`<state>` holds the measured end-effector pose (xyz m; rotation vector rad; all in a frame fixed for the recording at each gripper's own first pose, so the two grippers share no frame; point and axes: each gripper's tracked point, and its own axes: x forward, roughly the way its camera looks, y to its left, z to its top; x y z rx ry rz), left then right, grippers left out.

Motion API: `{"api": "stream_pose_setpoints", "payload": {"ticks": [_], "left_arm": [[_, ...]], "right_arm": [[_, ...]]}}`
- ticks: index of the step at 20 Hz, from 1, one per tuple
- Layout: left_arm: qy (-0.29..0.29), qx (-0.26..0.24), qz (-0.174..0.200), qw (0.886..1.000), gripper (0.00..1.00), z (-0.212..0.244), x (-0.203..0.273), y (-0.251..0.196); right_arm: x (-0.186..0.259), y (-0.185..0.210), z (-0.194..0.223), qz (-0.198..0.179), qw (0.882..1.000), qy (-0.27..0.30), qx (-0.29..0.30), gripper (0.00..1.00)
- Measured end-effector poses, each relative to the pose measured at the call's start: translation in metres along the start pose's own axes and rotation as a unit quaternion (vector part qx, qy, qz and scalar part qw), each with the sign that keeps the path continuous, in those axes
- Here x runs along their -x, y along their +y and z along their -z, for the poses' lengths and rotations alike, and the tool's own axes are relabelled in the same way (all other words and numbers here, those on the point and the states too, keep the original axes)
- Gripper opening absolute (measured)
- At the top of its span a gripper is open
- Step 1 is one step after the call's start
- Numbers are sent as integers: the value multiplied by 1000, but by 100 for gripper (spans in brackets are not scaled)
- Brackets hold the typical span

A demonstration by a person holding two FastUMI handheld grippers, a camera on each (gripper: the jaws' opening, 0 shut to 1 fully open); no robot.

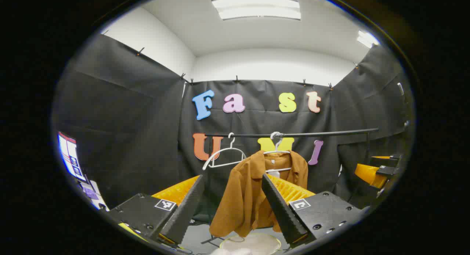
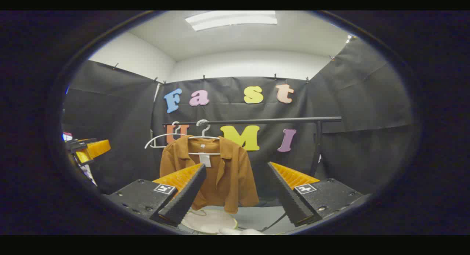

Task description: Grasp the clothes on the hanger with both hands and then place them into the laundry hamper below.

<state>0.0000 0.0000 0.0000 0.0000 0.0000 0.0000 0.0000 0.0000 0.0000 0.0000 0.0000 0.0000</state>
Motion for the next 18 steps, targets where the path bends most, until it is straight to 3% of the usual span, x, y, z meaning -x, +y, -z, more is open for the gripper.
{"api": "stream_pose_setpoints", "payload": {"ticks": [12, 13, 18], "left_arm": [[-2, 6, 27, 1000, 100, -1, 0, -3], [-4, 4, 29, 1000, 96, 0, -1, -5], [-4, 15, 50, 999, 100, 14, -15, -27]], "right_arm": [[8, 7, -3, 7, 1000, -10, 17, 100], [8, 8, -1, 7, 1000, -7, 21, 100], [-4, 6, 16, -1, 1000, 10, 22, 100]]}}
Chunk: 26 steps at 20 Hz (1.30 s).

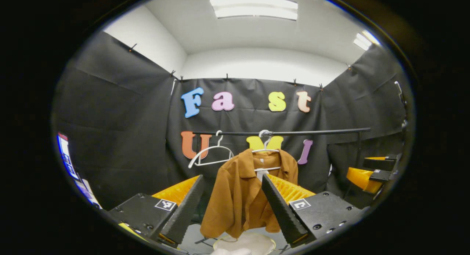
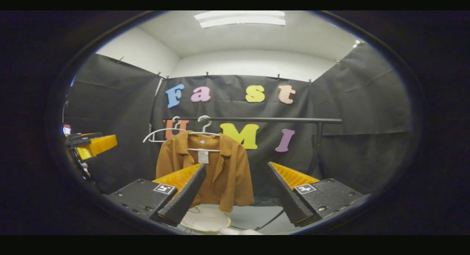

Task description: Grasp the clothes on the hanger with both hands and then place them into the laundry hamper below.

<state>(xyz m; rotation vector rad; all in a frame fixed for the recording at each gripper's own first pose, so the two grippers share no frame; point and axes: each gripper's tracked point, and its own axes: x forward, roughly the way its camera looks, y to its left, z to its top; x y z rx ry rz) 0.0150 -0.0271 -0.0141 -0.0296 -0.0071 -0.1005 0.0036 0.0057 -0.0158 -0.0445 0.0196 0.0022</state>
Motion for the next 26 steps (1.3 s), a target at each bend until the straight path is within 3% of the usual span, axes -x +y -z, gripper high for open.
{"api": "stream_pose_setpoints", "payload": {"ticks": [7, 13, 14, 17, 21, 26], "left_arm": [[-5, 10, 23, 1000, 100, 34, -40, -24], [8, -26, 6, 1000, 100, 83, -101, -43], [14, -26, 3, 1000, 96, 93, -113, -46], [27, -36, 1, 999, 100, 117, -145, -52], [46, -45, -3, 998, 100, 151, -180, -57], [57, -47, -16, 997, 96, 173, -216, -54]], "right_arm": [[-54, -7, 39, -21, 999, 41, -14, 100], [-130, 4, 72, -59, 996, 66, -24, 100], [-145, 7, 77, -66, 995, 69, -24, 100], [-185, 10, 89, -87, 993, 78, -30, 100], [-239, 18, 104, -118, 987, 97, -43, 100], [-287, 43, 120, -168, 976, 126, -63, 92]]}}
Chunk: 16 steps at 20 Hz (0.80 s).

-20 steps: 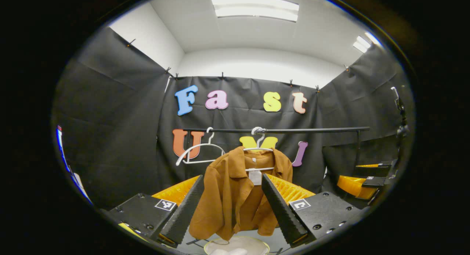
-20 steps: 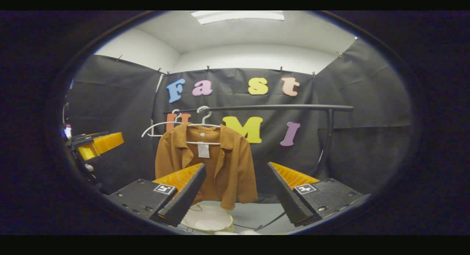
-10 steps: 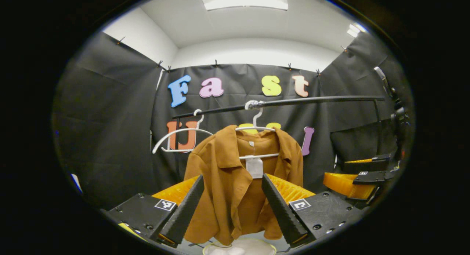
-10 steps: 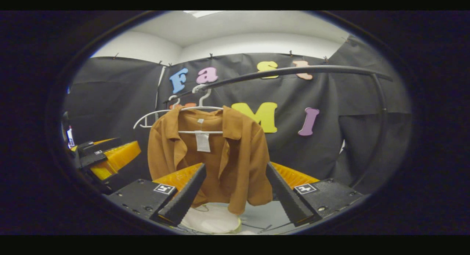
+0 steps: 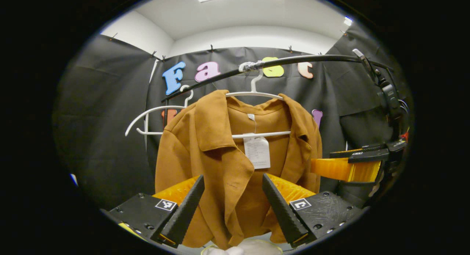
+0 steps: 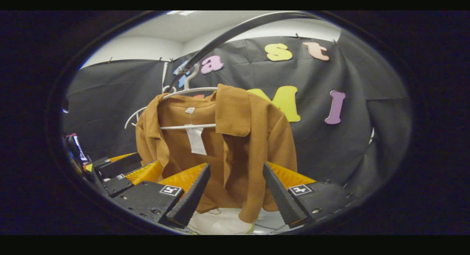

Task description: Grasp the clothes on the hanger with both hands and then place them into the laundry hamper below.

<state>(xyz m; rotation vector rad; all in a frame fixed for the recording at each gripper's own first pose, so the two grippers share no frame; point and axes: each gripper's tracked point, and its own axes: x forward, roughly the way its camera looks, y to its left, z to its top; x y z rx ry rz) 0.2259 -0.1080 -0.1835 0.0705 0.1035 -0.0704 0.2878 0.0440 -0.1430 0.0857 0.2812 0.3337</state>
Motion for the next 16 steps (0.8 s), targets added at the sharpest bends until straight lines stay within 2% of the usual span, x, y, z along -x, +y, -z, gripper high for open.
{"api": "stream_pose_setpoints", "payload": {"ticks": [2, 3, 4, 5, 6, 7, 9, 10, 15, 16], "left_arm": [[3, -4, -1, 1000, 100, 3, -14, -1], [9, -3, -1, 1000, 96, 7, -21, -2], [21, 3, 0, 1000, 100, 12, -27, -4], [25, 8, -4, 1000, 96, 14, -31, -3], [27, 10, -11, 1000, 100, 13, -37, -1], [28, 9, -21, 999, 96, 12, -43, 4], [33, 8, -43, 999, 100, 11, -53, 13], [35, 8, -48, 998, 96, 11, -58, 14], [37, 2, -80, 996, 95, 8, -71, 26], [39, 3, -86, 996, 80, 8, -72, 27]], "right_arm": [[-17, 5, -4, -15, 1000, 2, 7, 89], [-24, 6, -6, -21, 1000, 2, 7, 86], [-32, 7, -8, -25, 1000, 3, 7, 87], [-40, 7, -10, -29, 1000, 5, 10, 86], [-47, 7, -11, -30, 999, 5, 14, 86], [-53, 5, -12, -30, 999, 5, 18, 87], [-62, 4, -13, -33, 999, 7, 18, 86], [-65, 3, -13, -34, 999, 8, 17, 86], [-81, -7, -17, -23, 999, -1, 23, 84], [-85, -7, -16, -23, 999, 1, 22, 81]]}}
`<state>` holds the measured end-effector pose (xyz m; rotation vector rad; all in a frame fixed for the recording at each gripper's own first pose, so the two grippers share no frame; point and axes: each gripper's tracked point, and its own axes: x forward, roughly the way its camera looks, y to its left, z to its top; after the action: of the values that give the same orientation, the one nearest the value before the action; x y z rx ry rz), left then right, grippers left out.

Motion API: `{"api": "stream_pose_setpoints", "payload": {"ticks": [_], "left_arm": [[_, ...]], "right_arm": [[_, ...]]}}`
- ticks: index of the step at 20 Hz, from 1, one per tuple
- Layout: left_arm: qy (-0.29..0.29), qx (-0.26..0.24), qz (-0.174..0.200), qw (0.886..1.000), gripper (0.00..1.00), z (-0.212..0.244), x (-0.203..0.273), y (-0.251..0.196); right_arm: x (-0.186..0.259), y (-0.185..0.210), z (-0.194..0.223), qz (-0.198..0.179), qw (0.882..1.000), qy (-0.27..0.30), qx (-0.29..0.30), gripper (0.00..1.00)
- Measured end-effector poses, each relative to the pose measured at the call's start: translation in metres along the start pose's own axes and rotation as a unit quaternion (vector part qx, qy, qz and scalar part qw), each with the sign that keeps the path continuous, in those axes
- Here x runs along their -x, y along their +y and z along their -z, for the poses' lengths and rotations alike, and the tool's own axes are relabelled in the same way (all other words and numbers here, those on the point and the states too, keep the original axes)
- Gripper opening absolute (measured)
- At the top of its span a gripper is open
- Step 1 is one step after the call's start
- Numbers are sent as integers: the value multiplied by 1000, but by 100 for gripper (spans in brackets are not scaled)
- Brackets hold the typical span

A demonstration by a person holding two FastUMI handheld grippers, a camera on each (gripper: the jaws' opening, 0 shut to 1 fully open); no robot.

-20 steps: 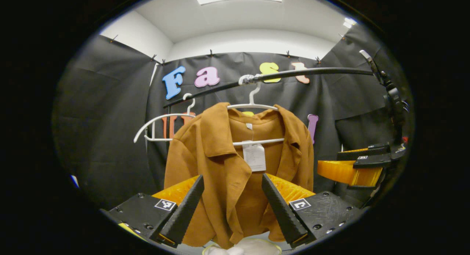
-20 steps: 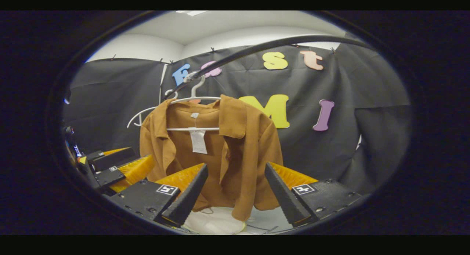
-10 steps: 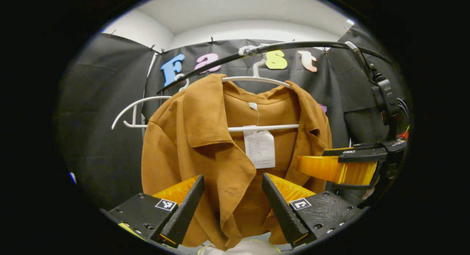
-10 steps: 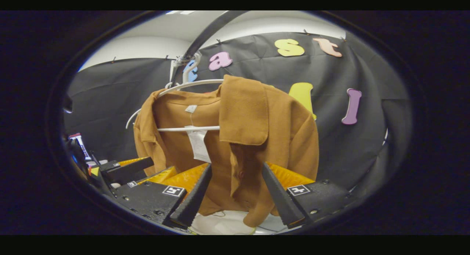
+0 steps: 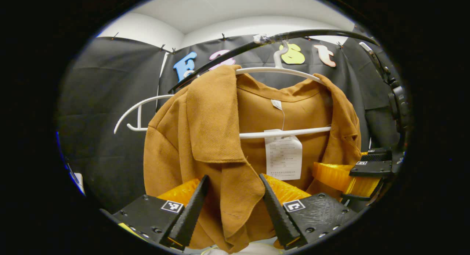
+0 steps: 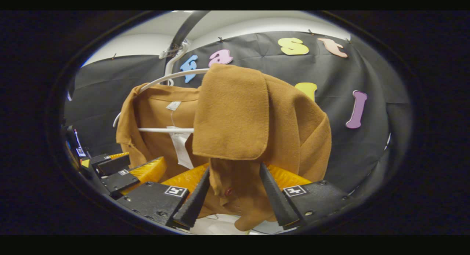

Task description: Grasp the clothes on the hanger with both hands and then place them into the laundry hamper below.

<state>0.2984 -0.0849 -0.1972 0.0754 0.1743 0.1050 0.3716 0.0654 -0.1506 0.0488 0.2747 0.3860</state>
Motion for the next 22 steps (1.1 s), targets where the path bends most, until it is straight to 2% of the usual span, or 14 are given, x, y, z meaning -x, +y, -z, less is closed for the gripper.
{"api": "stream_pose_setpoints", "payload": {"ticks": [3, 4, 5, 7, 9, 10, 12, 15, 16, 18, 21, 22], "left_arm": [[7, -1, -22, 1000, 76, 4, -3, 7], [13, 2, -24, 1000, 62, 7, -8, 9], [15, 8, -20, 1000, 59, 8, -11, 10], [21, 12, -18, 1000, 58, 10, -13, 11], [25, 12, -24, 999, 44, 10, -14, 18], [25, 13, -21, 999, 34, 10, -15, 18], [28, 15, -11, 999, 34, 11, -17, 15], [40, 23, 9, 999, 36, 16, -17, 11], [40, 20, -12, 999, 36, 22, -6, 19], [43, 38, -5, 998, 4, 18, -16, 18], [50, 42, 3, 998, 1, 18, -15, 16], [52, 38, 5, 998, 6, 17, -14, 17]], "right_arm": [[-8, -3, 1, -9, 1000, 4, 0, 63], [-10, -6, 1, -11, 1000, 2, -1, 56], [-11, -9, 0, -16, 1000, 0, -4, 43], [-12, -6, 4, -38, 999, 10, -16, 25], [-13, -10, 5, -52, 998, 11, -26, 14], [-14, -14, 5, -54, 998, 10, -27, 12], [-14, -17, 4, -65, 997, 11, -32, 7], [-10, -13, 7, -98, 994, 21, -47, 6], [-9, -13, 5, -105, 993, 20, -45, 6], [-8, -14, 5, -118, 992, 18, -39, 5], [-6, -15, 6, -136, 989, 20, -56, 5], [-5, -14, 7, -148, 987, 21, -64, 6]]}}
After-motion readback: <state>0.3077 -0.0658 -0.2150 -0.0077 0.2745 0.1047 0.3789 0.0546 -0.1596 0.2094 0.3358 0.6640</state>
